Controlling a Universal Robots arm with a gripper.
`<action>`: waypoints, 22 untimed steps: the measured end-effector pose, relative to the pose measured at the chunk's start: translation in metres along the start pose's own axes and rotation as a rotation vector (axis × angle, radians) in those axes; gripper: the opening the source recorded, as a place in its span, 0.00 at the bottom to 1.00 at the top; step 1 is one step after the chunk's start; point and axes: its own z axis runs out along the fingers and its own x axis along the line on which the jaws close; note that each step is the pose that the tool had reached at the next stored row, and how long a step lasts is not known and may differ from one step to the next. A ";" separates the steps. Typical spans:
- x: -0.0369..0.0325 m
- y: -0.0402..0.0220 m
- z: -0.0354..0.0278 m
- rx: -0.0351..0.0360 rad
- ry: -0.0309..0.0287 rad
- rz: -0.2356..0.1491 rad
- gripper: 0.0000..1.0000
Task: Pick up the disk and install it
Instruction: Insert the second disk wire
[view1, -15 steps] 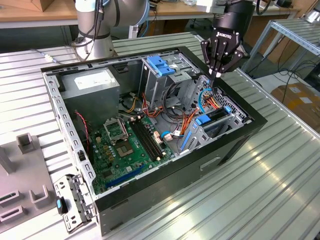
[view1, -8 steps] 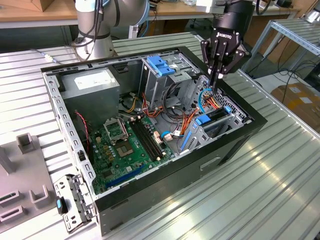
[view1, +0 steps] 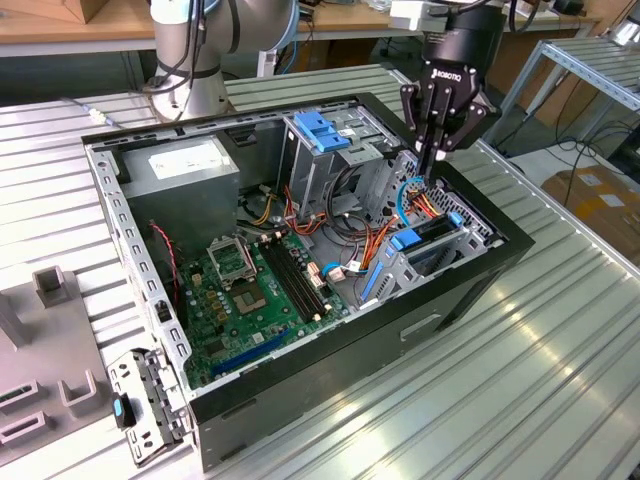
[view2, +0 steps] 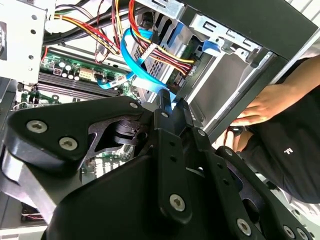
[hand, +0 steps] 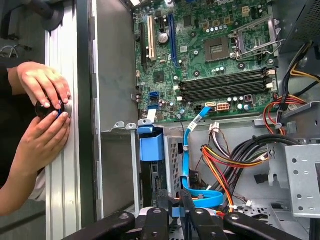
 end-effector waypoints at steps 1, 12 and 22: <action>-0.0002 -0.0001 0.0006 0.0001 0.0007 0.000 0.24; -0.0037 -0.0009 0.0090 0.0012 0.0175 0.002 0.16; 0.0115 0.0013 0.0175 0.0034 0.0007 -0.002 0.16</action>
